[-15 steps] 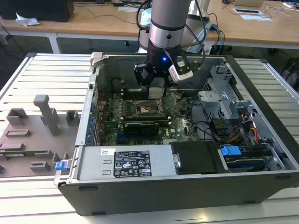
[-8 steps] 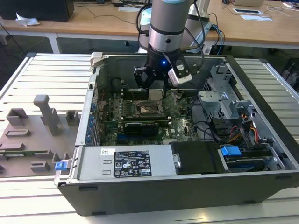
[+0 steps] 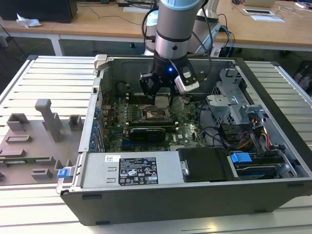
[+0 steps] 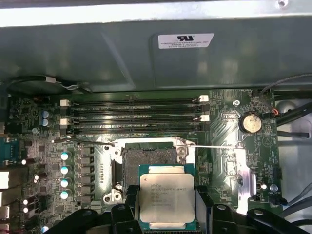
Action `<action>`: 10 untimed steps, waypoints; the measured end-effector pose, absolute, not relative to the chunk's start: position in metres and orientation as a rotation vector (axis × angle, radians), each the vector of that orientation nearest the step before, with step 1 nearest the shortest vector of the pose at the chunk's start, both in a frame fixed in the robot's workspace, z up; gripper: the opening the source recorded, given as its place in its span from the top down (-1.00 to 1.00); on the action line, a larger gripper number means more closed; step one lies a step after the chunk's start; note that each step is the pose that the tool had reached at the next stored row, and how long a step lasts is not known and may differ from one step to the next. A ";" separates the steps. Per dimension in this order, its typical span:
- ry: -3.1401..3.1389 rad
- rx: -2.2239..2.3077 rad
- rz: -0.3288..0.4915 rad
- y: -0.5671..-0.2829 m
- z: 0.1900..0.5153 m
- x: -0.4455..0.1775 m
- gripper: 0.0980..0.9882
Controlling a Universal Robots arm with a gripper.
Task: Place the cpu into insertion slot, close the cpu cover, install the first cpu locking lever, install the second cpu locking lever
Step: 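Place the cpu into insertion slot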
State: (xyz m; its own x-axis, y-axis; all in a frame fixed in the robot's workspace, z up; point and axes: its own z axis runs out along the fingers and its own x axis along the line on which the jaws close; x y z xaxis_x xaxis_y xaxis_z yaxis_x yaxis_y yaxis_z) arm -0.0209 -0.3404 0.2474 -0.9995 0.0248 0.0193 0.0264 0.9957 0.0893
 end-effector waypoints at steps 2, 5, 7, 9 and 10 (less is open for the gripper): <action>-3.120 -0.040 -0.137 -0.340 0.245 -0.021 0.00; -3.122 -0.041 -0.087 -0.338 0.245 -0.021 0.00; -3.123 -0.041 -0.055 -0.336 0.245 -0.021 0.00; -3.124 -0.041 -0.049 -0.333 0.245 -0.021 0.00; -3.124 -0.041 -0.049 -0.332 0.245 -0.021 0.00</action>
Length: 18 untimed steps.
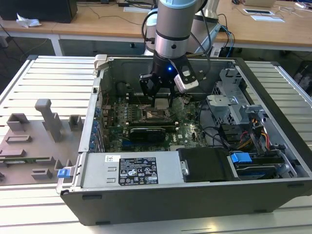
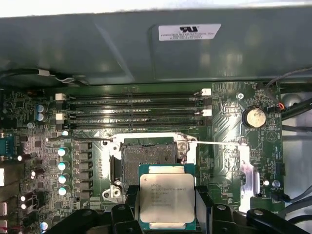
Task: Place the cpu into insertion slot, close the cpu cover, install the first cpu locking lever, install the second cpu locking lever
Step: 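Place the cpu into insertion slot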
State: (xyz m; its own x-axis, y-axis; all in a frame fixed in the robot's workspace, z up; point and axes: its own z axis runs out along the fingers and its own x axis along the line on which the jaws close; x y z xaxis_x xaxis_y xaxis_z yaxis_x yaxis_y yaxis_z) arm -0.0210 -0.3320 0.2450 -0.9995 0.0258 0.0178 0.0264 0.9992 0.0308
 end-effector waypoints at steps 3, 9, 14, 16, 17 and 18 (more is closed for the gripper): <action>-3.124 -0.041 -0.049 -0.332 0.245 -0.021 0.00; -3.122 -0.136 -0.048 -0.332 0.245 -0.021 0.00; -3.117 -0.233 -0.046 -0.332 0.244 -0.021 0.00; -3.114 -0.273 -0.045 -0.332 0.244 -0.021 0.00; -3.113 -0.288 -0.044 -0.332 0.244 -0.021 0.00; -3.112 -0.301 -0.044 -0.332 0.244 -0.021 0.00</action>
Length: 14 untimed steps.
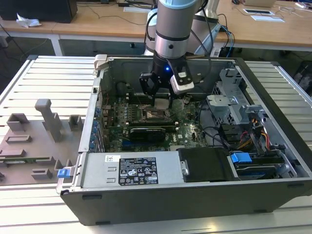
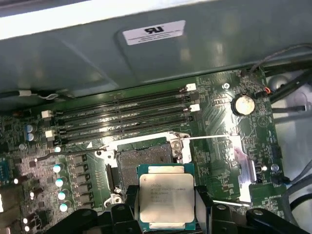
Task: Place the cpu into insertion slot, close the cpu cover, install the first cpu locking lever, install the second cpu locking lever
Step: 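Place the cpu into insertion slot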
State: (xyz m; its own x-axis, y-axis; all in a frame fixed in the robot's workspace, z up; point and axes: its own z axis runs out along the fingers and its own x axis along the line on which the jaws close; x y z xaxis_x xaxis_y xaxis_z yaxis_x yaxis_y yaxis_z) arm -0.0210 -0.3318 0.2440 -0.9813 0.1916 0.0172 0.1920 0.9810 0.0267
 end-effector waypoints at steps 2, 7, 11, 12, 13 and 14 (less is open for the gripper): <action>-3.109 -0.332 -0.044 -0.332 0.244 -0.021 0.00; -3.101 -0.411 -0.044 -0.332 0.244 -0.021 0.00; -3.090 -0.488 -0.044 -0.332 0.243 -0.021 0.00; -3.087 -0.507 -0.044 -0.332 0.243 -0.021 0.00; -3.083 -0.532 -0.044 -0.332 0.243 -0.021 0.00; -3.079 -0.558 -0.044 -0.332 0.243 -0.021 0.00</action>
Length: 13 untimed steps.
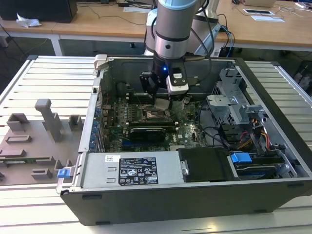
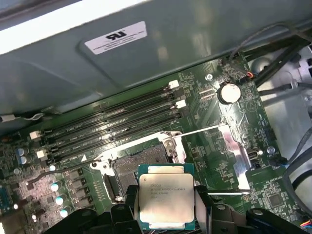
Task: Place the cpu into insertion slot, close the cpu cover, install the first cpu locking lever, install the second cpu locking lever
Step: 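Place the cpu into insertion slot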
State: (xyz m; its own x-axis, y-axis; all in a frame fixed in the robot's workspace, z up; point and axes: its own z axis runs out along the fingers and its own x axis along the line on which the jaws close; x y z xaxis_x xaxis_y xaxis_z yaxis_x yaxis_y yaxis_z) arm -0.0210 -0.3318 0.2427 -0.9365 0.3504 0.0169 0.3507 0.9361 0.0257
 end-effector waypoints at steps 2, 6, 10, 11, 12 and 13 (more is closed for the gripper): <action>-3.075 -0.584 -0.044 -0.332 0.243 -0.021 0.00; -3.060 -0.659 -0.044 -0.332 0.242 -0.021 0.00; -3.050 -0.705 -0.044 -0.332 0.242 -0.021 0.00; -3.049 -0.711 -0.044 -0.332 0.242 -0.021 0.00; -3.048 -0.715 -0.044 -0.332 0.242 -0.021 0.00; -3.045 -0.728 -0.044 -0.332 0.242 -0.021 0.00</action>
